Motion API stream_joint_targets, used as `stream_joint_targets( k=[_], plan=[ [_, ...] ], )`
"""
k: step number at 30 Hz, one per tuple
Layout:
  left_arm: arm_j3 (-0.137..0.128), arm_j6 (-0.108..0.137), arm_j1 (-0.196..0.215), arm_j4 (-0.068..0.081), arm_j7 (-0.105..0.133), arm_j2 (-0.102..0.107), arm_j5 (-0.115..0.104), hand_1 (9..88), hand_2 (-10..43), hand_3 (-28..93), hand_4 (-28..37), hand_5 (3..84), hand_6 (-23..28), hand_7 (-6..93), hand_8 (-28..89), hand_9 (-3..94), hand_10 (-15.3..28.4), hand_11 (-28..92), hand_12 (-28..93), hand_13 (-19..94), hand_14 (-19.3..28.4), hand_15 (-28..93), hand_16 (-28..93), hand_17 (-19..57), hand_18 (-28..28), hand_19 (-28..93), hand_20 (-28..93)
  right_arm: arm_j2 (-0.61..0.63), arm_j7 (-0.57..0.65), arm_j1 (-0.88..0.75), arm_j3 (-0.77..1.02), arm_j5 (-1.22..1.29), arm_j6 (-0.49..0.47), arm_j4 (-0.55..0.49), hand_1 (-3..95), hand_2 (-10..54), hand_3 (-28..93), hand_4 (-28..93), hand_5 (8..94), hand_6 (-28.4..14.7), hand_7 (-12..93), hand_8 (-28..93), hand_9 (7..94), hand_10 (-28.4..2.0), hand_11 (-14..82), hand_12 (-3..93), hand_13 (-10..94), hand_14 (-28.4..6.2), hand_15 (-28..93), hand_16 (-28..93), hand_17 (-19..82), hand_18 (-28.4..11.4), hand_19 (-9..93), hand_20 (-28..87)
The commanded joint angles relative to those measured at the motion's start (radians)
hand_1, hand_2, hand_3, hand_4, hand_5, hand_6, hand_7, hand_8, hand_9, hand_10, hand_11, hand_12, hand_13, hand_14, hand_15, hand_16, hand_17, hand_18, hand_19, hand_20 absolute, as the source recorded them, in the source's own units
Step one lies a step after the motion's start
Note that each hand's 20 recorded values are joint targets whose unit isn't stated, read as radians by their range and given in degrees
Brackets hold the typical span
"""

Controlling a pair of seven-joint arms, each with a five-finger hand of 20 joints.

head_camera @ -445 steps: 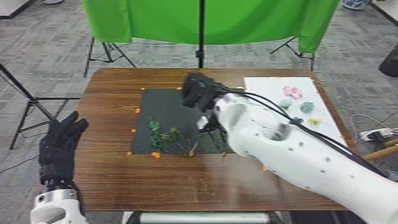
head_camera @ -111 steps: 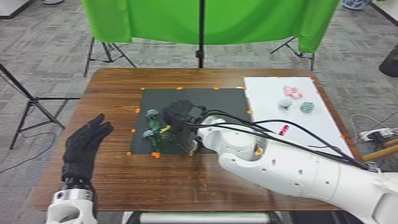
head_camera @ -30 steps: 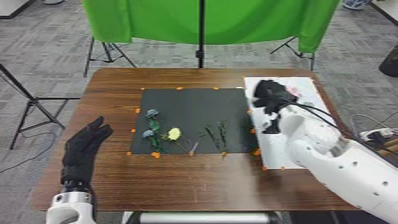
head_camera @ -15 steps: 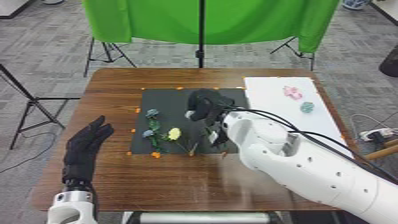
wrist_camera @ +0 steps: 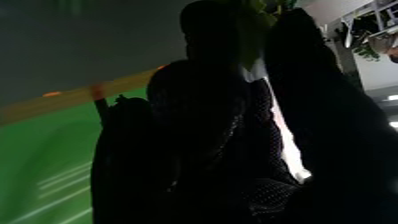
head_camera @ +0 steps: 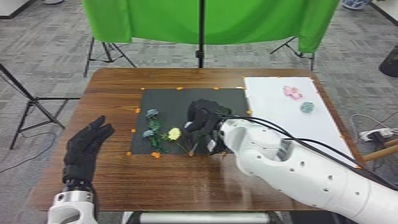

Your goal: Arrange flowers

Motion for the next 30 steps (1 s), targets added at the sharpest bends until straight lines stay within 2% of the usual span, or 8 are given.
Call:
stream_joint_targets(
  k=[1, 8, 14, 20, 22, 24, 27, 30],
  plan=[
    [0.004, -0.012, 0.010, 0.005, -0.024, -0.009, 0.006, 28.0, 3.0, 64, -23.0, 47.4, 5.2, 7.8, -6, 46.1, 13.9, 16, 11, 36, 16.7, 19, -1, 6.1, 11.6, 7, 19, -0.010, -0.006, -0.005, 0.002, -0.009, 0.007, 0.009, 49.0, -9.5, 58, -17, 70.3, -2.7, 15, 6, 80.8, -13.4, 20.8, 22.5, 91, -2.5, 53, 35, 66, -9.2, 93, 50],
    [0.004, -0.013, 0.001, 0.007, -0.033, -0.005, 0.008, 27.9, 3.1, 64, -23.1, 47.3, 5.2, 7.7, -6, 46.0, 13.9, 16, 11, 36, 16.7, 19, -1, 6.1, 11.5, 7, 19, -0.003, -0.015, -0.016, 0.006, -0.030, 0.016, 0.015, 44.6, -9.5, 61, -17, 68.5, -1.3, 16, -7, 80.0, -13.4, 21.1, 22.2, 91, -2.7, 54, 35, 66, -9.2, 93, 50],
    [0.003, -0.011, 0.002, 0.005, -0.034, -0.004, 0.008, 27.8, 3.1, 64, -23.1, 47.3, 5.2, 7.7, -6, 46.0, 13.9, 16, 11, 36, 16.8, 19, -1, 5.9, 11.6, 7, 19, 0.022, -0.016, -0.035, 0.041, -0.051, 0.013, 0.002, 42.2, -9.5, 60, -17, 65.6, -0.2, 15, -8, 80.0, -13.4, 21.3, 22.3, 91, -2.8, 54, 35, 66, -9.4, 93, 50],
    [-0.006, -0.012, 0.009, 0.000, -0.030, -0.001, 0.010, 27.8, 3.1, 64, -23.1, 47.2, 5.1, 7.7, -6, 46.0, 13.9, 16, 11, 36, 16.8, 19, -1, 5.8, 11.6, 7, 19, 0.128, 0.043, -0.090, 0.231, -0.165, 0.125, -0.073, 37.3, -9.5, 60, -18, 63.7, -0.6, 14, -8, 79.7, -13.7, 21.8, 22.7, 91, -3.4, 54, 35, 66, -10.2, 93, 50],
    [-0.007, -0.006, 0.011, -0.001, -0.027, 0.000, 0.007, 27.8, 3.1, 64, -23.1, 47.3, 5.1, 7.8, -6, 46.0, 13.9, 16, 11, 36, 16.7, 19, -1, 5.8, 11.6, 7, 19, 0.177, 0.100, -0.116, 0.321, -0.179, 0.073, -0.097, 36.9, -9.5, 61, -17, 63.4, -0.4, 13, -8, 79.0, -14.4, 21.3, 22.8, 90, -4.1, 54, 35, 64, -11.1, 93, 51],
    [-0.009, -0.004, 0.016, -0.002, -0.026, -0.001, 0.007, 27.8, 3.1, 64, -23.1, 47.3, 5.1, 7.8, -6, 46.1, 13.9, 16, 11, 36, 16.7, 19, -1, 5.8, 11.6, 7, 19, 0.206, 0.170, -0.135, 0.414, -0.182, -0.071, -0.101, 36.0, -9.5, 61, -17, 58.3, 0.1, 11, -8, 72.7, -16.1, 17.1, 21.9, 86, -6.1, 53, 35, 61, -12.7, 93, 51],
    [-0.005, -0.008, 0.020, -0.002, -0.029, -0.002, 0.006, 27.8, 3.1, 64, -23.1, 47.3, 5.1, 7.8, -6, 46.0, 13.8, 16, 11, 36, 16.7, 19, -1, 5.8, 11.6, 7, 19, 0.259, 0.248, -0.158, 0.484, -0.170, -0.129, -0.062, 34.7, -9.5, 59, -16, 44.7, -0.4, 6, -6, 57.0, -19.3, 8.0, 20.2, 81, -8.3, 50, 33, 57, -13.8, 92, 48],
    [-0.005, -0.013, 0.010, 0.002, -0.031, 0.006, 0.013, 27.8, 3.1, 64, -23.0, 47.3, 5.1, 7.8, -6, 46.0, 13.9, 16, 11, 36, 16.7, 19, -1, 5.8, 11.6, 7, 19, 0.291, 0.295, -0.168, 0.518, -0.164, -0.172, 0.014, 34.2, -9.5, 57, -16, 42.0, -0.4, 4, -6, 51.8, -20.9, 6.4, 19.0, 81, -8.9, 49, 32, 57, -13.9, 92, 46]
  ],
)
